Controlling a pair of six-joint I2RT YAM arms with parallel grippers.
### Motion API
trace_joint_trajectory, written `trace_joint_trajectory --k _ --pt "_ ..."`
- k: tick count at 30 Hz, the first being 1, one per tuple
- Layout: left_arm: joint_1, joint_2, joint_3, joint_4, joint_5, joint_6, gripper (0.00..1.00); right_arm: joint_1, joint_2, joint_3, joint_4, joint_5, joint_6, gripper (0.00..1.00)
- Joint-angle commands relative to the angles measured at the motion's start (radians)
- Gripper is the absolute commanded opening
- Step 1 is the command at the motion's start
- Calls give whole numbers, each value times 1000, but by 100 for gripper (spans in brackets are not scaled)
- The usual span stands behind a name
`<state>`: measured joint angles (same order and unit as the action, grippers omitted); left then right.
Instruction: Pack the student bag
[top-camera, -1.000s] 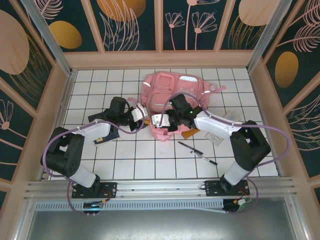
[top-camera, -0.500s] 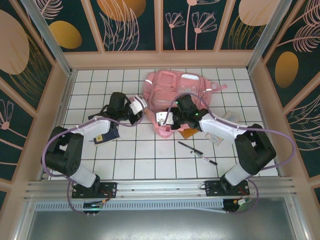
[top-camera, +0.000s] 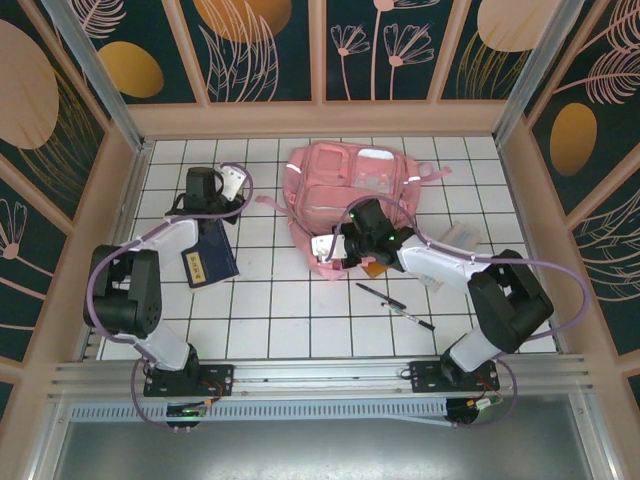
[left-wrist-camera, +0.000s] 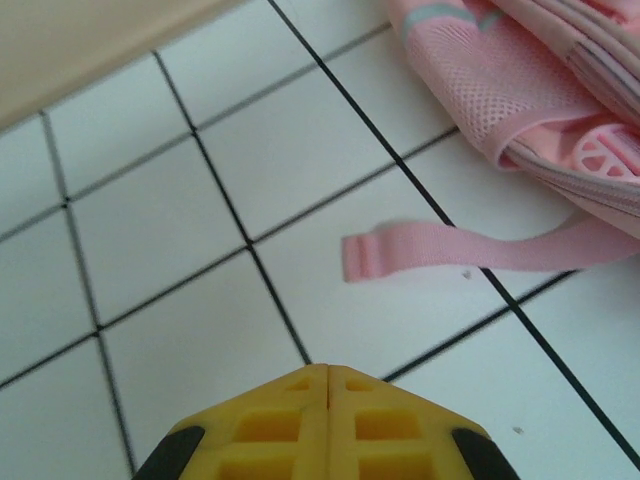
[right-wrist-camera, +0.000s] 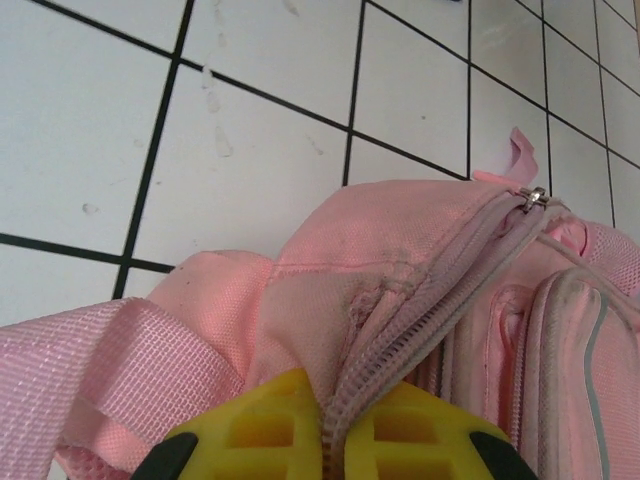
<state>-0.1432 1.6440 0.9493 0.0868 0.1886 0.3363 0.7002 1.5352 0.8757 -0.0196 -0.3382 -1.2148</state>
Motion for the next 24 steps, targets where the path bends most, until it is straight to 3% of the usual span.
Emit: trace_joint_trajectory --k 1,2,4,7,9,17,24 --pt "-4 -18 -20 -86 274 92 0 32 -93 -35 108 -15 -48 0" --pt "-4 -43 -36 -99 390 160 1 37 -98 -40 112 -9 -54 0" --pt "-5 -112 -97 -109 592 284 23 45 -107 -45 117 0 -75 0" --pt "-10 -204 -179 -96 706 389 51 55 -103 -24 104 10 -90 0" --pt "-25 -243 -210 -87 715 411 58 59 -97 -5 81 14 -98 0" --pt "-136 -211 -255 19 528 419 58 81 -105 -1 68 -3 -80 0" --pt "-165 -136 -241 142 440 362 51 92 -135 -3 63 -25 -60 0"
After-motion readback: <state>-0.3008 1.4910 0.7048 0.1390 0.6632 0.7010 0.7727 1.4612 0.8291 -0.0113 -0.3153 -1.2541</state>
